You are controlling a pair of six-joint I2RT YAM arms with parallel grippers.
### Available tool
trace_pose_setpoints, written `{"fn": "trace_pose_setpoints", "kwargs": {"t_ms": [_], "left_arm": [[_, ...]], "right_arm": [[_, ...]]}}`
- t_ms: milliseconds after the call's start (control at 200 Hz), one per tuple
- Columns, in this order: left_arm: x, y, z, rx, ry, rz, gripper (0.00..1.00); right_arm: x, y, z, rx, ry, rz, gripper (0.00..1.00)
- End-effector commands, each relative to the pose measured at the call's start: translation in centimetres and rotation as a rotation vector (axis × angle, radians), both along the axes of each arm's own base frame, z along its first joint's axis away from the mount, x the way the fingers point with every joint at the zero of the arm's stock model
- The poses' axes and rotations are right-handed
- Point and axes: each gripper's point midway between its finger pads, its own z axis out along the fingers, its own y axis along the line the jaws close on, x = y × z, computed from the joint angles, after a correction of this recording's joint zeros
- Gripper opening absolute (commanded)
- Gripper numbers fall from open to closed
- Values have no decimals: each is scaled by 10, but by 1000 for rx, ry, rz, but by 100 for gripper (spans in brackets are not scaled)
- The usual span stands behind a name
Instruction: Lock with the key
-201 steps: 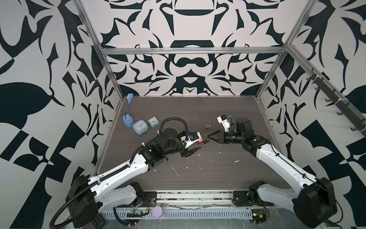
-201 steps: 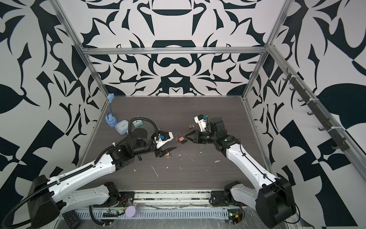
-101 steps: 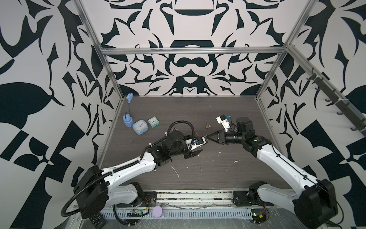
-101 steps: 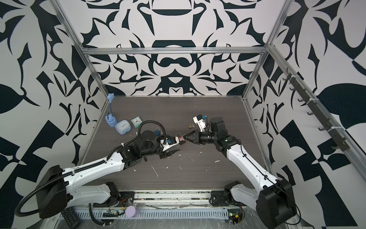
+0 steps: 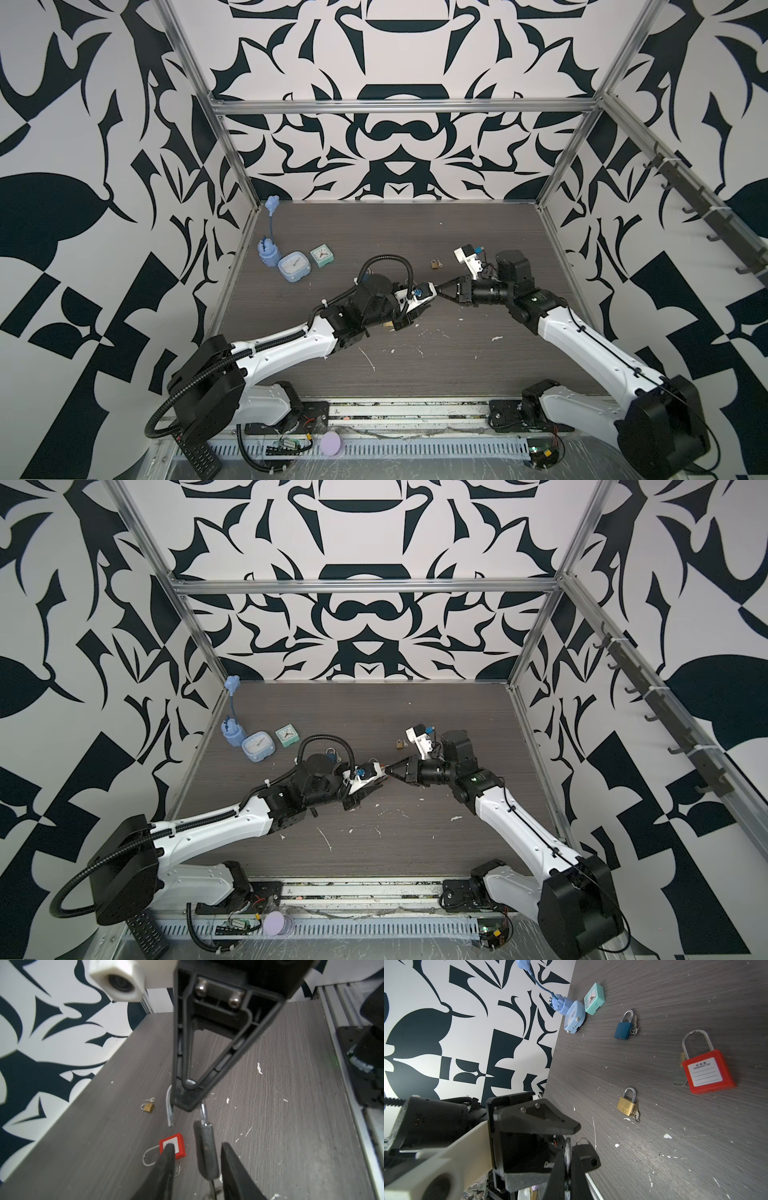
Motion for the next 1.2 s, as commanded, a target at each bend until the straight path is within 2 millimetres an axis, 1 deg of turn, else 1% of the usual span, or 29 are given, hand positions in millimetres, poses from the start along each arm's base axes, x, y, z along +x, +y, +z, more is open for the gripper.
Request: {"fn": "trace_pose_setpoints", "kwargs": {"t_ms": [0,50,55,65,145,220,290,400,510,670,780,915,1040,1195], "left_arm": [[-2,5,-6,22,22,11,46],[-7,10,-15,53,51,11,50],[-8,11,-10,43,45,12,51],[-9,13,-7,37,42,14,51],[-16,28,-10,53,61,38,57],[-19,42,-6,48,69,76,61],[-17,55,-2,41,51,132,63],[-8,72,4,28,7,230,66],[0,79,5,19,-15,287,68],[3,75,4,11,-7,291,67],[3,74,2,4,2,291,67],[2,74,2,-5,4,293,67],[2,74,0,-6,7,294,67],[3,73,-2,4,11,291,67]], "right_arm": [[2,0,-6,3,14,-12,0],[1,-2,-16,-17,42,-25,0],[1,-2,-18,-20,46,-27,0],[1,-3,-21,-27,53,-30,0],[-2,-8,-43,-78,91,-45,0],[-7,-10,-64,-114,122,-41,0],[-11,-11,-83,-155,151,-29,0],[-17,-2,-105,-194,178,10,0],[-15,14,-116,-213,160,52,0],[-11,39,-127,-242,122,119,0],[-11,48,-133,-241,88,151,0],[-22,51,-138,-222,76,178,0],[-31,48,-141,-211,51,187,0],[-45,38,-159,-240,62,198,2]]}}
